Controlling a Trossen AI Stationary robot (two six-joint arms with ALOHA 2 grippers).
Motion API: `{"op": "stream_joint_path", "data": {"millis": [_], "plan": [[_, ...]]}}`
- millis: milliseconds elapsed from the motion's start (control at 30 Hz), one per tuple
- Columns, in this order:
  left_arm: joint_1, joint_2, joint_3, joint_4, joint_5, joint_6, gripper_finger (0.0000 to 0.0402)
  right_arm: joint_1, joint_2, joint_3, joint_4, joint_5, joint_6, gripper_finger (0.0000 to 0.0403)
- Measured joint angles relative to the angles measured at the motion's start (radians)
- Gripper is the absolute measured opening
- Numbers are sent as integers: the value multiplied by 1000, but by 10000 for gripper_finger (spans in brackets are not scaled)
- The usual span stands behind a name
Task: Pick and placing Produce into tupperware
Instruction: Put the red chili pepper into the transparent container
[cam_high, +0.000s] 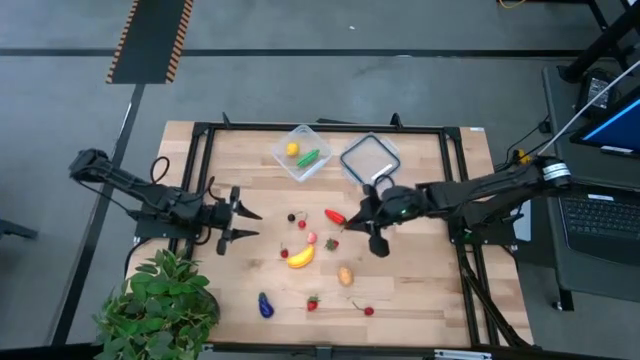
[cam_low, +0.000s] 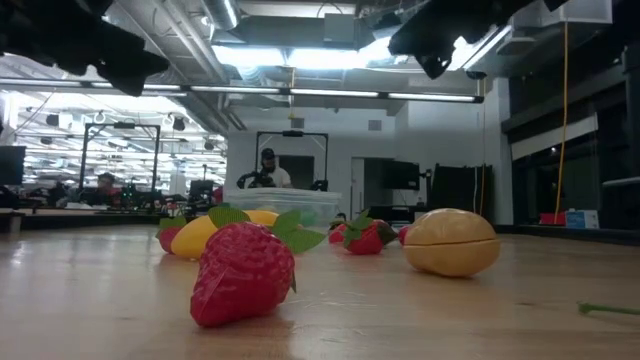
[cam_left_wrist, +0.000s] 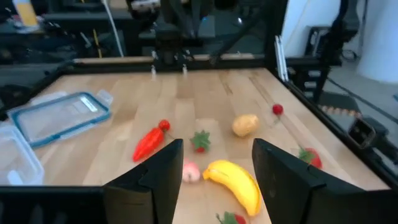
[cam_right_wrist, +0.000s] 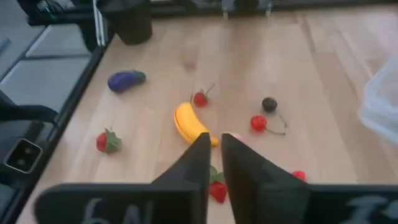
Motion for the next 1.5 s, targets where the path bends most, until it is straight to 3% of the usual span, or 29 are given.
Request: {"op": "stream_joint_path", "data": {"millis": [233,400,567,800,1500], "plan": [[-40,-33,0,-45,-46,-4,185,7,179,112,-69,16,50,144],[-62,-53,0,-98,-97,-9,185,7,290,253,-275,74,50,210],[-72,-65,0,-124,-112,-8,185,4,404,395,-433,77,50,251],[-72,-64,0,-147,-123,-8,185,-16,522,508,-521,103,52,263],[-72,-64,0,-156,-123,-6,185,-124,627,522,-572,110,105,264]]}}
